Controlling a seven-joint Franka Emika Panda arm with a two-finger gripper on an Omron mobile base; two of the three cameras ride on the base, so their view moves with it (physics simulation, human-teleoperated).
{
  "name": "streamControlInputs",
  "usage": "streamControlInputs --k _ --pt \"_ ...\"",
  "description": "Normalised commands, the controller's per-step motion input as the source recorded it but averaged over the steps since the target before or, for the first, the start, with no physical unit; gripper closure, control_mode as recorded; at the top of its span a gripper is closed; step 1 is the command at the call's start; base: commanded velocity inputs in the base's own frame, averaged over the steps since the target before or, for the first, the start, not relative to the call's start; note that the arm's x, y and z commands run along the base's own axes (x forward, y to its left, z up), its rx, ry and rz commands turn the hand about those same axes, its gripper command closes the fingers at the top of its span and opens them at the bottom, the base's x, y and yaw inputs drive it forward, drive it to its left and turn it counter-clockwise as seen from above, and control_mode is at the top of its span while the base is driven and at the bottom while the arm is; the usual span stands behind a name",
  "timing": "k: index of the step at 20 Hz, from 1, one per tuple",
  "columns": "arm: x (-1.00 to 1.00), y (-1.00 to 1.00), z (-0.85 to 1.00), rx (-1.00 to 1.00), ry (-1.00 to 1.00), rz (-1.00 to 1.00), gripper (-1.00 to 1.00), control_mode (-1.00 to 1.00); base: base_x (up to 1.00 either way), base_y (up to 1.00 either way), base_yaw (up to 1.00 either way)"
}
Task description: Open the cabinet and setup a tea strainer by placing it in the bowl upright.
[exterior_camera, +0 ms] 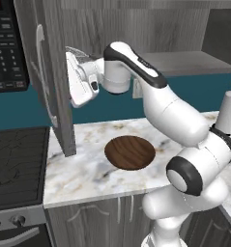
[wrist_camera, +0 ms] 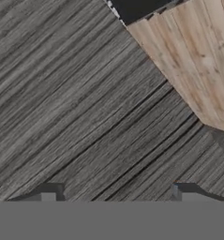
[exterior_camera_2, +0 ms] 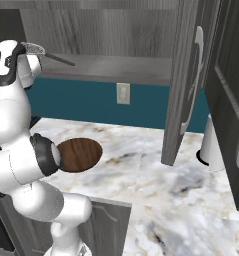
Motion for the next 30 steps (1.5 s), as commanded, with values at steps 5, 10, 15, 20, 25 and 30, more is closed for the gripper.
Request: streamControlInputs --k 5,10,15,20,25,30 --pt "-0.07 0.65 0.01 -0.04 0.0 0.0 -1.0 -1.0 0.0 0.0 0.0" --pt "0.0 0.2 0.0 -0.04 0.0 -0.03 -1.0 -1.0 0.0 0.0 0.0" --pt "0.0 -0.05 0.0 0.0 0.0 -0.08 -1.0 -1.0 0.0 0.0 0.0" --pt "0.0 -0.49 -0.09 -0.05 -0.05 -0.12 -1.0 -1.0 0.0 0.0 0.0" --pt "0.0 -0.64 -0.13 -0.2 -0.25 -0.04 -1.0 -1.0 0.0 0.0 0.0" --pt "0.02 -0.57 -0.05 -0.36 -0.38 0.0 -1.0 -1.0 0.0 0.0 0.0"
